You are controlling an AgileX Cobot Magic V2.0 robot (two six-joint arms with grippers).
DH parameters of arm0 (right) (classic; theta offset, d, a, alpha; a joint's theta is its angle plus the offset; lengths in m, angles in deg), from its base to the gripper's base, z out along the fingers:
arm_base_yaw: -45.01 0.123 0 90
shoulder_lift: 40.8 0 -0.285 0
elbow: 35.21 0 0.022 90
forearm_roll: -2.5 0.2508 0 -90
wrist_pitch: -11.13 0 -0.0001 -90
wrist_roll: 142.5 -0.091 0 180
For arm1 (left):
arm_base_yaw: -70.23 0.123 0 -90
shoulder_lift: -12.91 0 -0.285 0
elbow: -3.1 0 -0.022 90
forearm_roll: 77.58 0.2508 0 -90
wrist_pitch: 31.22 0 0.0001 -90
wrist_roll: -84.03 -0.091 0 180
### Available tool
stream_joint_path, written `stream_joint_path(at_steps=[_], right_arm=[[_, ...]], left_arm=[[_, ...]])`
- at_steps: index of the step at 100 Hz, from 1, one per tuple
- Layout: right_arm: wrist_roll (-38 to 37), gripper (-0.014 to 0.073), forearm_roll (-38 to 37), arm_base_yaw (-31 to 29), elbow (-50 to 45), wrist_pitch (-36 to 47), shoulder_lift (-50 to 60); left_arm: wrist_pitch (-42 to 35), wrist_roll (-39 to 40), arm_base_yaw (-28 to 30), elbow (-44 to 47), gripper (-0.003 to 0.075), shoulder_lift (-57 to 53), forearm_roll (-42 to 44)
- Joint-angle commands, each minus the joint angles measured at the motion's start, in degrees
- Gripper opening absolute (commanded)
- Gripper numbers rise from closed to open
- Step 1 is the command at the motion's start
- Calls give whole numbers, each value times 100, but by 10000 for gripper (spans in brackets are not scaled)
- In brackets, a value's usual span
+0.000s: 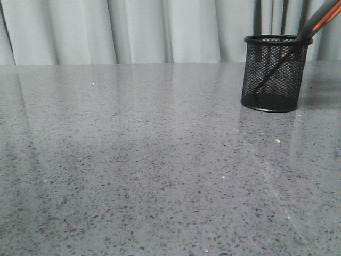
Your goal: Put scissors into bucket
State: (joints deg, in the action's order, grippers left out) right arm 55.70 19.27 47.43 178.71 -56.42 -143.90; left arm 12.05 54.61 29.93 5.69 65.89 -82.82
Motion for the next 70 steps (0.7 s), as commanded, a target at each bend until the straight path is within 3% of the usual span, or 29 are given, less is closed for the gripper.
stream_joint_path(at_steps=[1,19,38,55,70], right_arm=[[-28,-43,90,2,85,-94,625],[23,-43,65,430,-1149,299,1961],[23,-43,54,1147,-3890,2358,4100],[23,-45,40,1252,-6496,4622,6045],[23,-45,-82,1252,-7570,5330,7072]], left_arm=[[-654,847,17,228,-20,-391,624],[-1323,1654,17,1912,-20,-1703,1268],[-1756,1781,17,3599,-20,-2969,1256],[-1756,1833,17,4106,-20,-3288,1256],[-1742,1833,17,4130,-20,-3288,1205]])
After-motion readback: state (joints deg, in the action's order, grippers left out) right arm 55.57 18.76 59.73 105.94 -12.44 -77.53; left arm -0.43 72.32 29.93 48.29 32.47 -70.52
